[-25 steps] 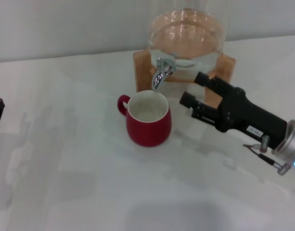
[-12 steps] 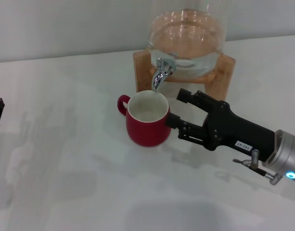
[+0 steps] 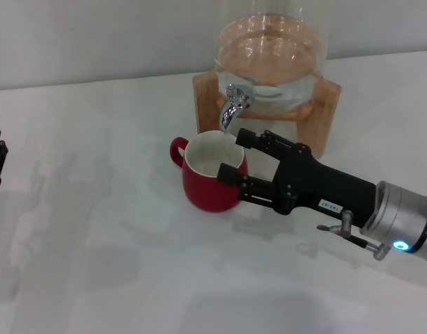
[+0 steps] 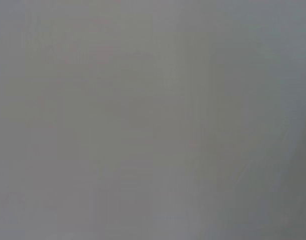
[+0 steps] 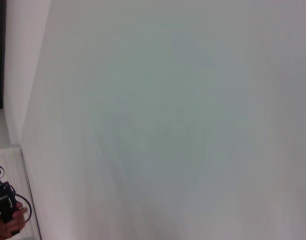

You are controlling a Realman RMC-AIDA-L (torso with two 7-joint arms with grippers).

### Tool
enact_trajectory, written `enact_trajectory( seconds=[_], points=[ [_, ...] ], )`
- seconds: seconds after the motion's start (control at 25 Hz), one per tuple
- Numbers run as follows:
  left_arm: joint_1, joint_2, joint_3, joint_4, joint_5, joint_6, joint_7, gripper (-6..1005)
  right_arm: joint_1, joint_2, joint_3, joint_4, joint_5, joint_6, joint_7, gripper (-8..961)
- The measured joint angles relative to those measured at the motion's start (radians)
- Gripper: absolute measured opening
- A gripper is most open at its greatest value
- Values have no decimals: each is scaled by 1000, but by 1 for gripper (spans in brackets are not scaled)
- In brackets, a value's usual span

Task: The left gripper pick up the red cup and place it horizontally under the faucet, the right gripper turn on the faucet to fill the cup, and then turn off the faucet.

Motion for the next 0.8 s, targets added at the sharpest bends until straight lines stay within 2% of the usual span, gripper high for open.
enact_trajectory(
  seconds=[0.8],
  points=[
    [-6,0,0,0,0,1,0,671,12,1,-16,-33,2,72,13,845]
  ],
)
